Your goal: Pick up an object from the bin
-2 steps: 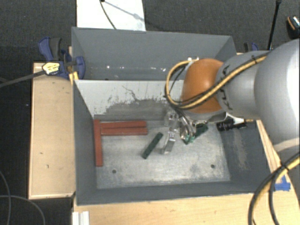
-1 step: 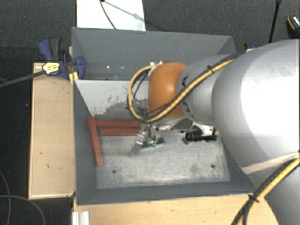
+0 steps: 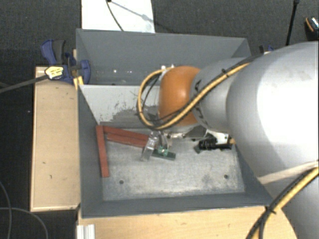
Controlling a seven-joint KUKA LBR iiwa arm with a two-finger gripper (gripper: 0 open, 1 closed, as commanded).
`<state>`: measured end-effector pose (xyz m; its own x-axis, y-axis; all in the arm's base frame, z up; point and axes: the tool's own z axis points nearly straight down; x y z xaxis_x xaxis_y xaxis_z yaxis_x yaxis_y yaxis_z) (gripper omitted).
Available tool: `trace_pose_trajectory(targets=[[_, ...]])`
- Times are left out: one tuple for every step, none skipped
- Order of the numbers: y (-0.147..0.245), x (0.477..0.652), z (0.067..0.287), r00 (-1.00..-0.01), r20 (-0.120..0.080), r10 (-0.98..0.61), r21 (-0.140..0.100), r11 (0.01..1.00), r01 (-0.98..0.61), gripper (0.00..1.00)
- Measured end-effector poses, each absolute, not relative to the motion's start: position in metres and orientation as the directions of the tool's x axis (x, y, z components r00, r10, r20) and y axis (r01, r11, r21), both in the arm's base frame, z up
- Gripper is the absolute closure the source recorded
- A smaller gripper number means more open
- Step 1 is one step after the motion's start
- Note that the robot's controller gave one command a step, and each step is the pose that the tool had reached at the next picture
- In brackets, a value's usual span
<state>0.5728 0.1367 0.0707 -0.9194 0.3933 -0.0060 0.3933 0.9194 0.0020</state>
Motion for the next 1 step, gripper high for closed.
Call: trace_pose_trajectory(targets=[[0.1520, 0.5256, 0.2095, -0.924, -0.006, 0.383, 0.006, 0.924, 0.383, 1.00]])
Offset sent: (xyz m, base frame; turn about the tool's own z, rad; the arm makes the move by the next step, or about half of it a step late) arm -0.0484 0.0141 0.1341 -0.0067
